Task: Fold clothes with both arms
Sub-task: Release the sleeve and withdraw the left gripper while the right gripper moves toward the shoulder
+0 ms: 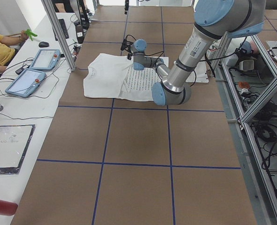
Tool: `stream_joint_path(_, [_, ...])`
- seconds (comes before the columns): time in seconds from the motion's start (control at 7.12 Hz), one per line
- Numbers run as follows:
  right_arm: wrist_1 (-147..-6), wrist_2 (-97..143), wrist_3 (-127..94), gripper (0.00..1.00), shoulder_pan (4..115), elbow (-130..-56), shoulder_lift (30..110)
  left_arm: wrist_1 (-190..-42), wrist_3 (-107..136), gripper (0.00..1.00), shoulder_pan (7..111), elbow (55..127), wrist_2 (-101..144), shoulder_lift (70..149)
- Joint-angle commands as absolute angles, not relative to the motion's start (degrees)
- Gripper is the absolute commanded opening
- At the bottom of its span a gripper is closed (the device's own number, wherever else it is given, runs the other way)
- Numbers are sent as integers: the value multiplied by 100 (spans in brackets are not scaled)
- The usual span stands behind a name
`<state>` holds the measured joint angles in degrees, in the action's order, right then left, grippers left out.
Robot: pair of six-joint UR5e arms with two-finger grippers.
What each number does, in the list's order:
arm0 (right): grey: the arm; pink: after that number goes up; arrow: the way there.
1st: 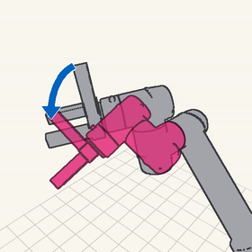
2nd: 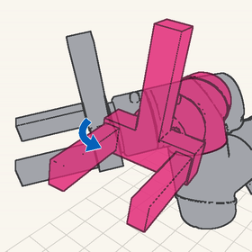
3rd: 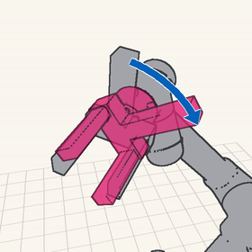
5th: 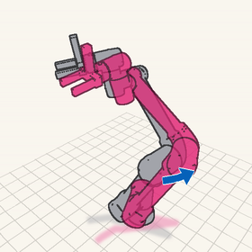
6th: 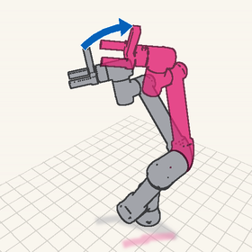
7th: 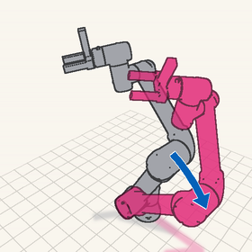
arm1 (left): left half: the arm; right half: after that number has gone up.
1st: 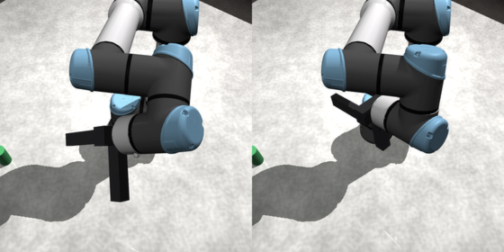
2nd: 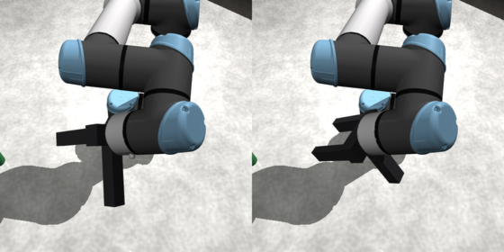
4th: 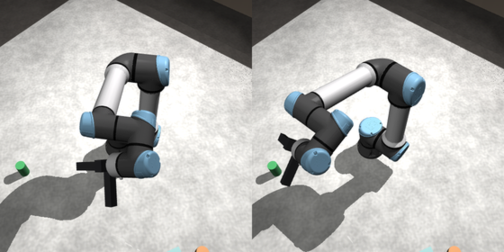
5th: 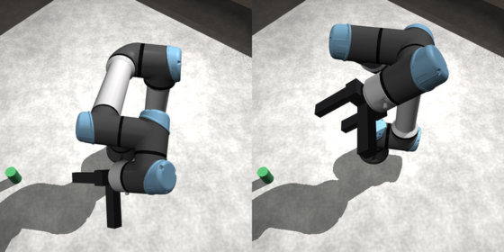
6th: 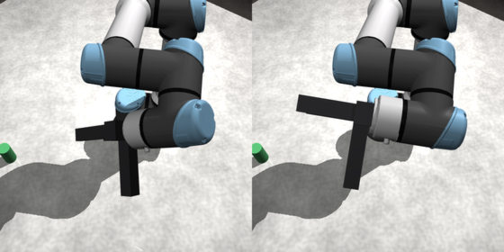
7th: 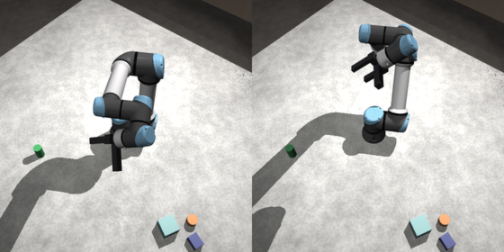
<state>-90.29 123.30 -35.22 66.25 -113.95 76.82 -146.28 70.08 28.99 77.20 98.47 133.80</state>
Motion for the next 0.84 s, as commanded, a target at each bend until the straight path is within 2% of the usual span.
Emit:
stream_joint_path(0.0, [-9035, 12200, -3873, 100, 6208, -11338, 7210, -13507, 6351, 100, 3083, 8302, 9949, 13246])
stream_joint_path(0.28, [-9079, 11334, -4960, 100, 5226, -11120, 6543, -11899, 5297, 100, 3792, 9320, 10499, 12861])
stream_joint_path(0.42, [-9105, 10981, -5357, 100, 4838, -10822, 6191, -11596, 4586, 100, 4241, 9743, 10816, 12467])
stream_joint_path(0.7, [-9132, 10163, -6036, 100, 4133, -9928, 5383, -11575, 2987, 100, 5312, 9940, 11737, 11868])
